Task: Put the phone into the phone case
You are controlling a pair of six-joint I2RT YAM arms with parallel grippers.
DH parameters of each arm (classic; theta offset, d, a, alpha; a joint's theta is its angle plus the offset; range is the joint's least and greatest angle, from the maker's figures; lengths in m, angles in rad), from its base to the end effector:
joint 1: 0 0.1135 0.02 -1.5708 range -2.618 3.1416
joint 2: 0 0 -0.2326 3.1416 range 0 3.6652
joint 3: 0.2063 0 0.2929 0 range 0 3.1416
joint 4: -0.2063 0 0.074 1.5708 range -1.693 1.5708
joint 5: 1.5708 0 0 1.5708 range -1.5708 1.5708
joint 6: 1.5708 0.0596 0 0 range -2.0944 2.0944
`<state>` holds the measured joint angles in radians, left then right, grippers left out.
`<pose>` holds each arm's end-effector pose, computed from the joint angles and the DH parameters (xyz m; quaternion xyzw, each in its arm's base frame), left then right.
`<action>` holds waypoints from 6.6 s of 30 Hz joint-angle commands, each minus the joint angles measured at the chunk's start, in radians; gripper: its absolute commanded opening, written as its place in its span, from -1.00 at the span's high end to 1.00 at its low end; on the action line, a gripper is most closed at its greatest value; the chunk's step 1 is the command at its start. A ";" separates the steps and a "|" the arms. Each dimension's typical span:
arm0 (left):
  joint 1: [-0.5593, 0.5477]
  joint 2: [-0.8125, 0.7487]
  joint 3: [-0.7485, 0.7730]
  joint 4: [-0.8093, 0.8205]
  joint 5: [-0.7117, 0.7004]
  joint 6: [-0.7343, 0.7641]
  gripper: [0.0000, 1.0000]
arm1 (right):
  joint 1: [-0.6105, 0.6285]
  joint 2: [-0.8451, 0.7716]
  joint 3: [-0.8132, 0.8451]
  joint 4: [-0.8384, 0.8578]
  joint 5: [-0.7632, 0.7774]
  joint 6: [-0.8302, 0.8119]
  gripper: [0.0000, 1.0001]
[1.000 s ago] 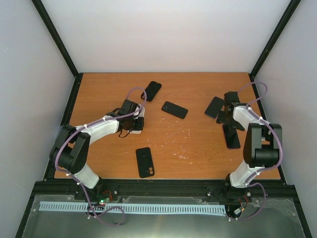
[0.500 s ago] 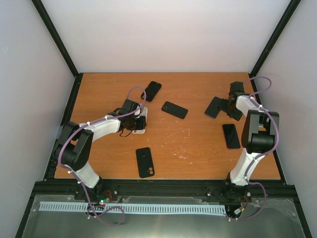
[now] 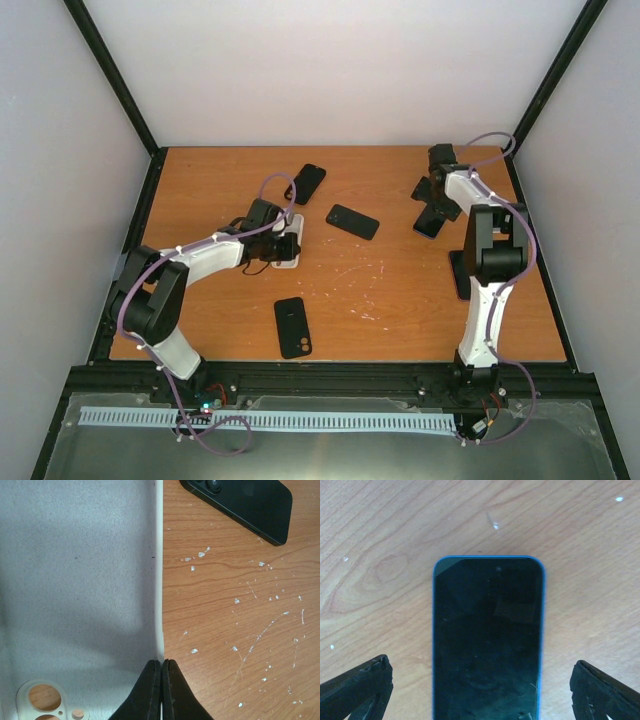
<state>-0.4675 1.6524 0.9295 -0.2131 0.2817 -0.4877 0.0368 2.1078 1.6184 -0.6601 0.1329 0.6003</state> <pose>0.3241 -0.1822 0.0950 0.0343 0.9410 -0.2605 0.2131 0.4746 0.0096 0.1101 0.2846 0.9334 0.0037 0.2185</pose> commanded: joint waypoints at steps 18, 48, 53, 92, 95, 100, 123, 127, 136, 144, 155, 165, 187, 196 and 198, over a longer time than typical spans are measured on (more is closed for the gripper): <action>-0.063 -0.044 0.019 0.082 -0.021 0.043 0.99 | 0.043 0.168 0.108 -0.138 0.142 0.095 -0.82; -0.512 -0.035 -0.044 0.023 -0.001 1.127 0.99 | 0.042 -0.239 -0.285 0.044 -0.098 -0.271 -0.25; -0.511 -0.009 -0.055 -0.037 -0.087 1.192 0.96 | 0.043 -0.364 -0.369 0.104 -0.173 -0.313 -0.23; 0.126 -0.398 -0.056 0.060 0.091 0.029 -0.98 | 0.554 -0.886 -0.861 0.409 -0.661 -1.110 -0.05; 0.127 -0.395 -0.093 0.074 0.124 0.000 -0.91 | 0.581 -0.847 -0.859 0.396 -0.709 -1.144 -0.05; 0.126 -0.378 -0.138 0.109 0.215 -0.041 -0.76 | 0.584 -0.785 -0.851 0.364 -0.768 -1.198 0.01; 0.052 -0.208 -0.274 0.299 0.523 -0.148 0.01 | 0.581 -0.559 -0.780 0.312 -0.719 -1.280 -0.04; 0.020 -0.184 -0.273 0.307 0.504 -0.150 0.01 | 0.581 -0.546 -0.779 0.306 -0.705 -1.280 -0.02; -0.016 -0.136 -0.280 0.350 0.487 -0.170 0.09 | 0.581 -0.522 -0.764 0.313 -0.679 -1.257 -0.04; -0.034 -0.096 -0.283 0.391 0.510 -0.190 0.22 | 0.581 -0.522 -0.765 0.323 -0.669 -1.251 -0.04; -0.071 -0.046 -0.283 0.408 0.527 -0.206 0.26 | 0.580 -0.519 -0.764 0.346 -0.643 -1.249 -0.05; -0.089 -0.018 -0.280 0.434 0.521 -0.230 0.79 | 0.581 -0.501 -0.755 0.364 -0.604 -1.217 -0.14; -0.089 0.019 -0.254 0.410 0.457 -0.216 0.92 | 0.579 -0.858 -0.865 0.440 -0.361 -0.359 -0.60; -0.091 0.043 -0.239 0.408 0.441 -0.234 0.91 | 0.571 -0.985 -1.000 0.273 -0.124 0.038 -0.16; -0.093 0.048 -0.238 0.408 0.439 -0.238 0.92 | 0.571 -1.012 -1.055 0.296 -0.121 0.111 -0.08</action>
<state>-0.5499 1.6756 0.6624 0.2092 0.7654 -0.7410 0.6109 1.1431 0.6495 -0.3393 -0.0696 0.4885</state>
